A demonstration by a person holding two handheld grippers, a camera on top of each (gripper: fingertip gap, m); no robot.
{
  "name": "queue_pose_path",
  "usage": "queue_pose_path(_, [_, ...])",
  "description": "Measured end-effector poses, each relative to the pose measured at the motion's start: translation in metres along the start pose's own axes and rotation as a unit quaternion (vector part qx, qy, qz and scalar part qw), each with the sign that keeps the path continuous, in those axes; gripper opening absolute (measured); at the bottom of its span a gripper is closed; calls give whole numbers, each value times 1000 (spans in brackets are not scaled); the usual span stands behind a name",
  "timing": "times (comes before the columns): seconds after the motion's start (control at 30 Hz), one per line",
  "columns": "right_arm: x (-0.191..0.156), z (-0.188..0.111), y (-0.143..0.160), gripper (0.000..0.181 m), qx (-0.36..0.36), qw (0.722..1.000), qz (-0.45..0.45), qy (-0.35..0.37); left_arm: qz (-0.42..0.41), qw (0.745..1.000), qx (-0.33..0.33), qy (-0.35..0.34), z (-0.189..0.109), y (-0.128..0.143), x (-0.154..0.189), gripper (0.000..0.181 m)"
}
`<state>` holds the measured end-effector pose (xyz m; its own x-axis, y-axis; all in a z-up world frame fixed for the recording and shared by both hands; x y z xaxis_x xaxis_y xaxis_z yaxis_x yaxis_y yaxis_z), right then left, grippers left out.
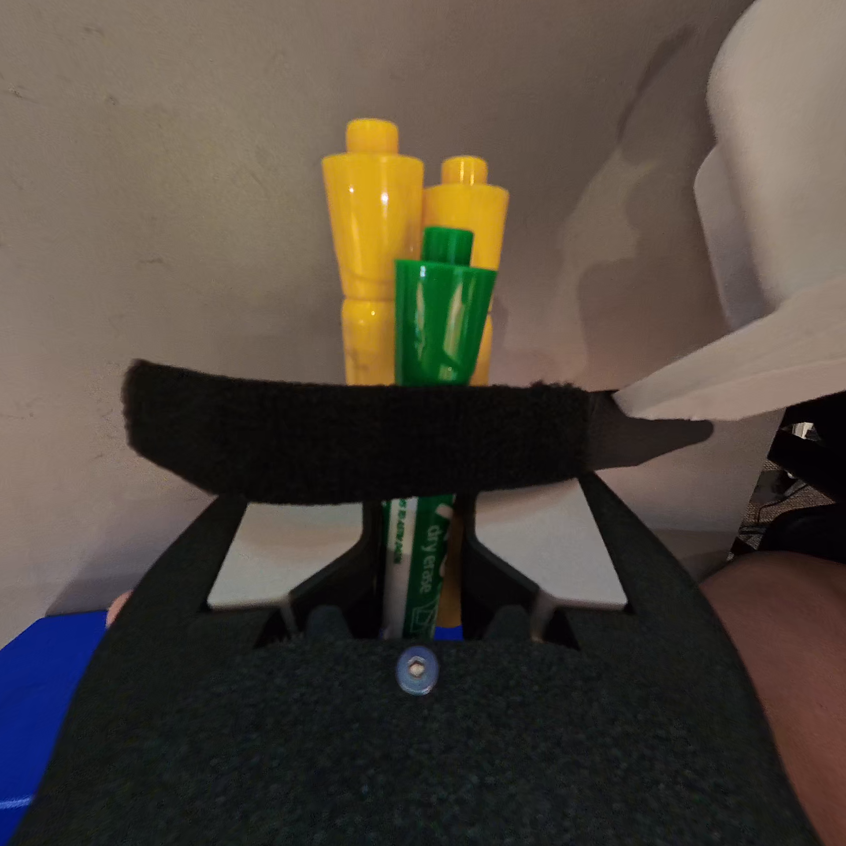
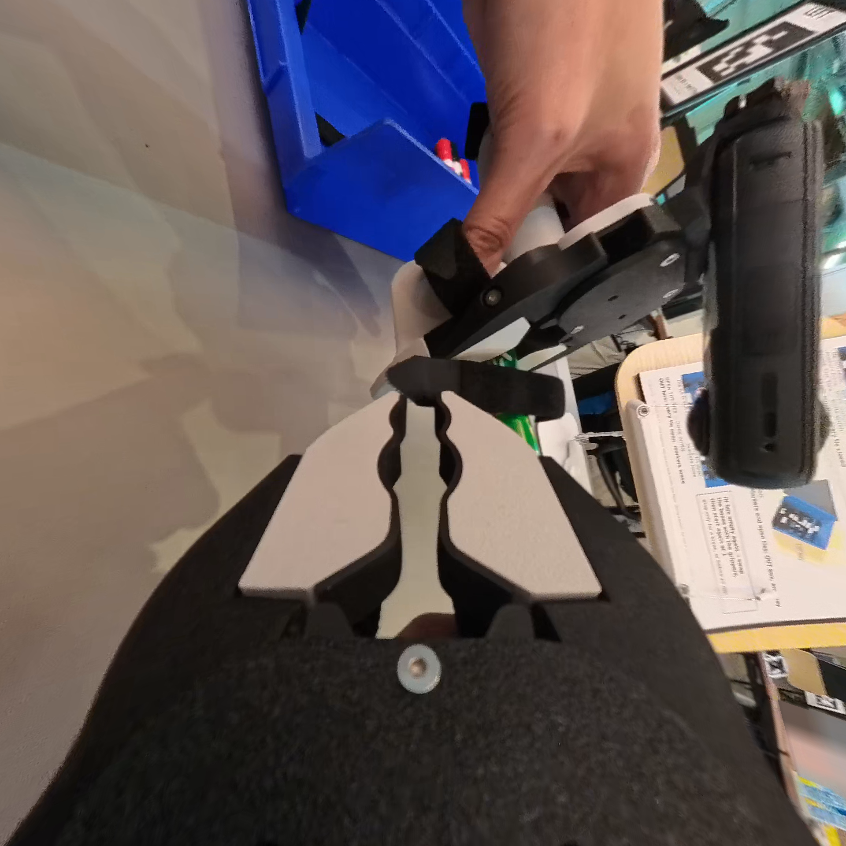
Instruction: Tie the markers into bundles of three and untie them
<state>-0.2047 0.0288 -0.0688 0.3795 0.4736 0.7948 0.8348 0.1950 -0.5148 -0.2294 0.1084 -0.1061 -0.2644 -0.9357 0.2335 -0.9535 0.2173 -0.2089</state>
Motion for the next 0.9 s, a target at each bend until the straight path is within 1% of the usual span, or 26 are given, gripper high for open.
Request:
queue_pose_path(0.03, [-1, 0, 0, 12, 1, 1000, 3, -10, 1, 1000, 0, 0, 0, 0, 0, 41])
queue_pose_path(0.23, [-7, 4, 2, 15, -3, 999, -4, -37, 0, 1000, -2, 3, 1, 0, 1, 41])
queue_pose_path(0.33, [-9, 6, 4, 15, -6, 999, -22, -45, 0, 1000, -1, 7, 2, 0, 2, 41])
queue_pose_path(0.5, [0, 9, 6, 15, -5, 998, -45, -52, 1, 1000, -3, 9, 3, -1, 2, 41])
queue_pose_path(0.6, [7, 10, 5, 15, 4, 998, -41, -46, 1, 1000, -3, 12, 3, -1, 3, 41])
queue_pose_path(0.7, [9, 19, 14, 16, -9, 998, -42, -51, 1, 1000, -6, 12, 4, 0, 2, 41])
queue_pose_path(0.77, [11, 16, 12, 17, 4, 998, -32, -51, -6, 1000, -10, 10, 5, 1, 0, 41])
queue_pose_path(0.83, [5, 4, 5, 21, 35, 995, 17, -91, -4, 1000, -7, 10, 5, 2, 0, 41])
queue_pose_path(0.87, [-5, -3, 2, 27, 48, 989, 37, -138, -5, 1000, -5, 10, 4, 2, 0, 41])
queue_pose_path(0.9, [-16, -11, 4, 29, 47, 980, 48, -187, -7, 1000, -3, 11, 4, 2, -1, 41])
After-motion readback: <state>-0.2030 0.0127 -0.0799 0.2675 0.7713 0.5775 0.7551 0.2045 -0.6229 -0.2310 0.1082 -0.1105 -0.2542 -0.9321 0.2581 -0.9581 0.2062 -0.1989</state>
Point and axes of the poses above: each gripper's, where its closed fingertips meet, z out along the fingers, y out of its underside, x = y × z across the jaws, the point moved 4 cm from there along -z, back along the fingers, and after that the axes turned 8 degrees about y, right-handed, at the moved point
